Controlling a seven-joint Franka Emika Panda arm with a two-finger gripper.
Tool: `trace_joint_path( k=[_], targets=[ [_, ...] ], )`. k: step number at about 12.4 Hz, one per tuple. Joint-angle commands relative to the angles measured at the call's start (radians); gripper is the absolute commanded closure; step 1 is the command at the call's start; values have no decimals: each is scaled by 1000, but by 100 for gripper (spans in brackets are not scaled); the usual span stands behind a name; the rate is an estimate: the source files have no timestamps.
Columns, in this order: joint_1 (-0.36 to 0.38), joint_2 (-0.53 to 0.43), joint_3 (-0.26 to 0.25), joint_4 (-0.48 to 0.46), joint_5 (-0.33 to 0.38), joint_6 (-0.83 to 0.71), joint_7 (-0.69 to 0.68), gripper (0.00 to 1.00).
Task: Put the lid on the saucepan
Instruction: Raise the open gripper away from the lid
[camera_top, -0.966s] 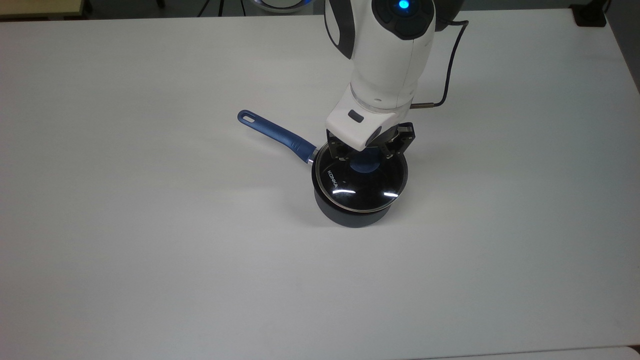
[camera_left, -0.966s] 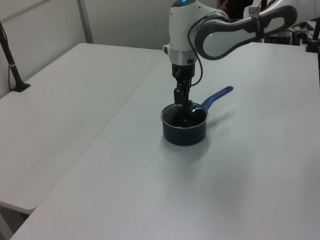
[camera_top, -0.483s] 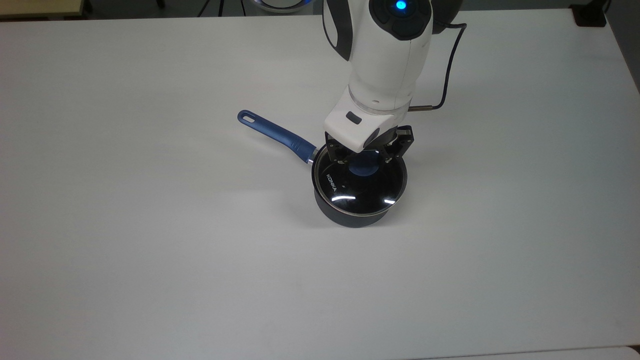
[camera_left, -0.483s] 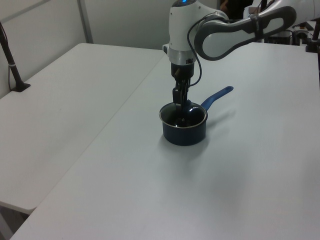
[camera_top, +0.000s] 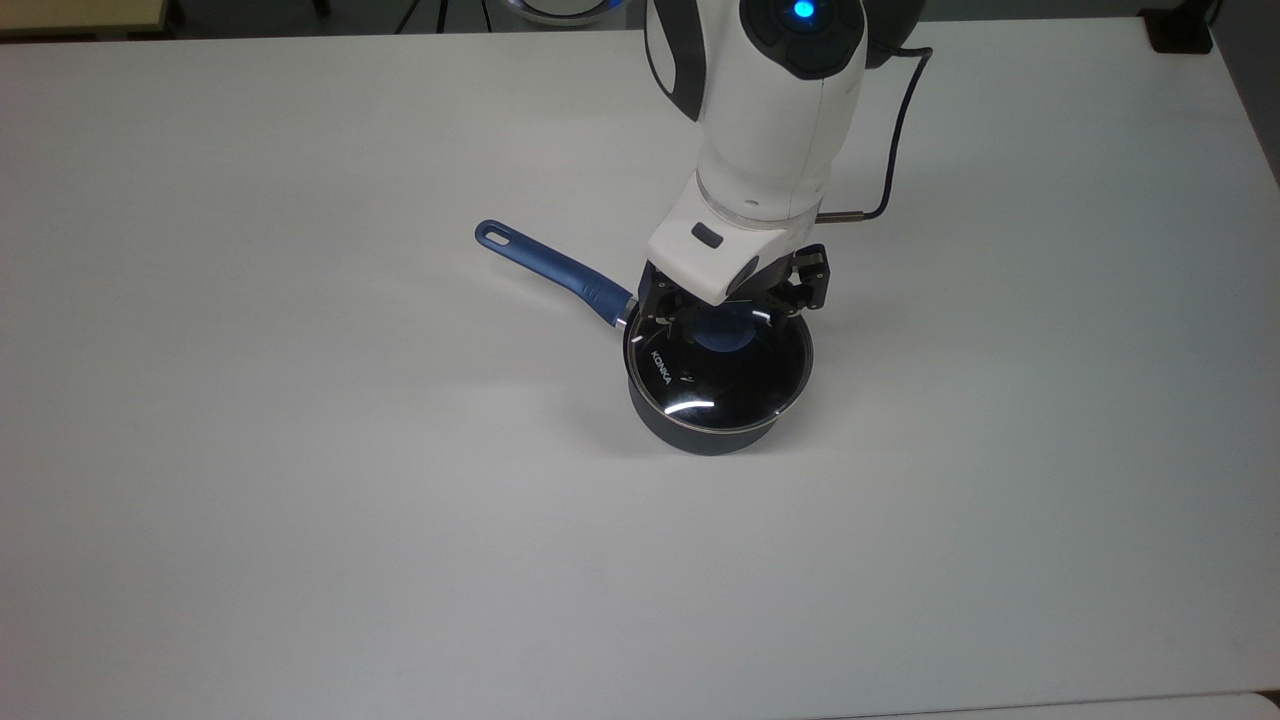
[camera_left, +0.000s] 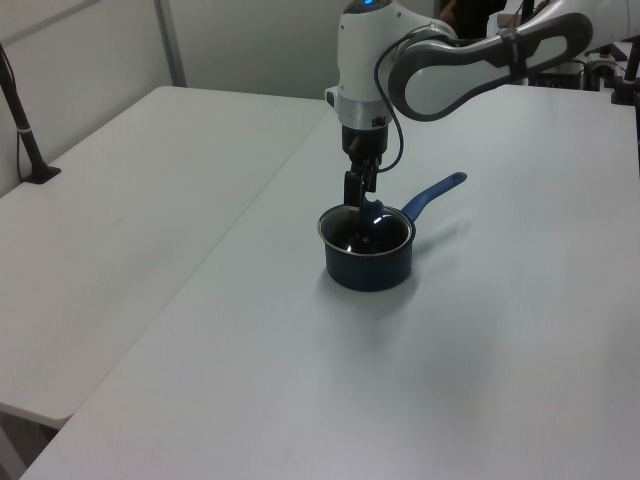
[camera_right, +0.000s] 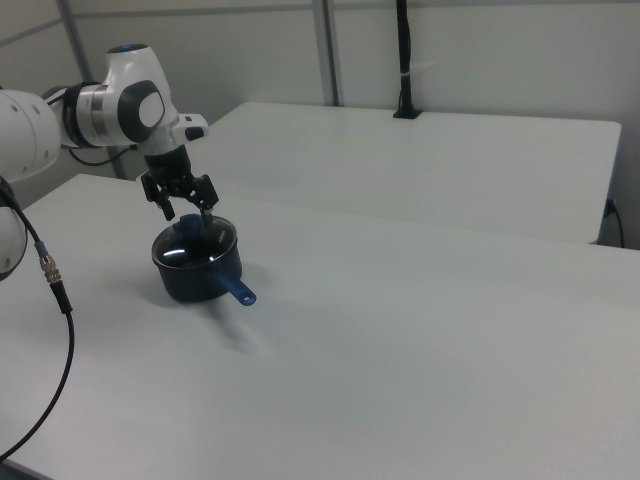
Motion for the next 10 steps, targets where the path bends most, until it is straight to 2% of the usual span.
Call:
trace_joint_path(
  k=[1,4,6,9,10],
  targets=[
    [19,-39,-16,10,-15,-86,17,0],
    [16,-113,-14,-6,-15,-171,20,0],
    [6,-197,-16,-58,-15,-225,18,0],
    [-63,-330,-14,-166,-15,-240,-8,0],
    [-101,-373,-14,-197,-5,-243,-60,0]
  ],
)
